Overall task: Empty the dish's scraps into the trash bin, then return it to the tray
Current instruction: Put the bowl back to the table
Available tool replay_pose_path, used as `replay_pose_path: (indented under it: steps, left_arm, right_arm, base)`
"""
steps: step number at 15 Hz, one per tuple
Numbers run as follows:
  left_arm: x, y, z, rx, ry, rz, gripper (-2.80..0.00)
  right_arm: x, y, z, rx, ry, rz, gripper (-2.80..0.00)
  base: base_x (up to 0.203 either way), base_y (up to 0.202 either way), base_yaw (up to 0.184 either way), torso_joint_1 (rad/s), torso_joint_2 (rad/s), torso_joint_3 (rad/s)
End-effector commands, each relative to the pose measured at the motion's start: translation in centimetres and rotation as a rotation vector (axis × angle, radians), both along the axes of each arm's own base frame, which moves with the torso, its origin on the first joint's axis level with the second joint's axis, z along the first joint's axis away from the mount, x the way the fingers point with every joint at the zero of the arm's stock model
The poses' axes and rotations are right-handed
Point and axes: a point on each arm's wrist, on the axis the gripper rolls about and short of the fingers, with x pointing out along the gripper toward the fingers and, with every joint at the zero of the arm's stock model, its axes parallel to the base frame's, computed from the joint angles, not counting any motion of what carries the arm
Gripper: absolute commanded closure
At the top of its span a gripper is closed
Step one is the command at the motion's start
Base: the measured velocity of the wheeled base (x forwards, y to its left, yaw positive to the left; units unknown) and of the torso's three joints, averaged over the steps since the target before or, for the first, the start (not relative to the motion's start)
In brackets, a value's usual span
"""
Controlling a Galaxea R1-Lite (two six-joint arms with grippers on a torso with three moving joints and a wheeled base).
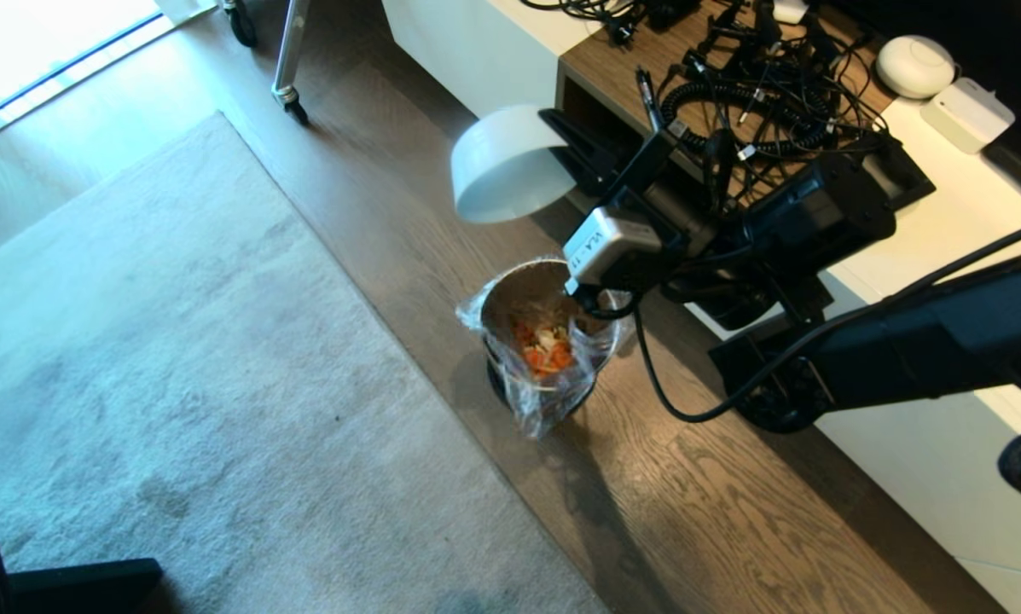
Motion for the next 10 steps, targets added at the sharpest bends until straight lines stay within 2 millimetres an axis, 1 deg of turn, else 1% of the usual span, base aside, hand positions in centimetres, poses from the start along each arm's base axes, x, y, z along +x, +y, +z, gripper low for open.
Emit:
replay_pose_path:
  steps: [1,7,10]
  left_arm:
    - [0.0,0.0,0.0,-0.001,-0.001,0.0,0.0]
    - [0.0,0.0,0.0,-0.001,-0.001,0.0,0.0]
    - [0.0,0.0,0.0,-0.001,-0.001,0.0,0.0]
  right_arm:
    - [-0.31,-0.23,0.22,0.019,-0.039,-0.003,0.0]
    - [-0.07,-0.31,-0.68,0.016,0.009,-0.015,0.0]
    - [0.08,-0.56,-0.62,0.088,0.077,-0.074,0.0]
  base:
    - [0.0,0.0,0.0,0.0,0.0,0.0]
    - [0.0,0.0,0.0,0.0,0.0,0.0]
    - [0.0,0.0,0.0,0.0,0.0,0.0]
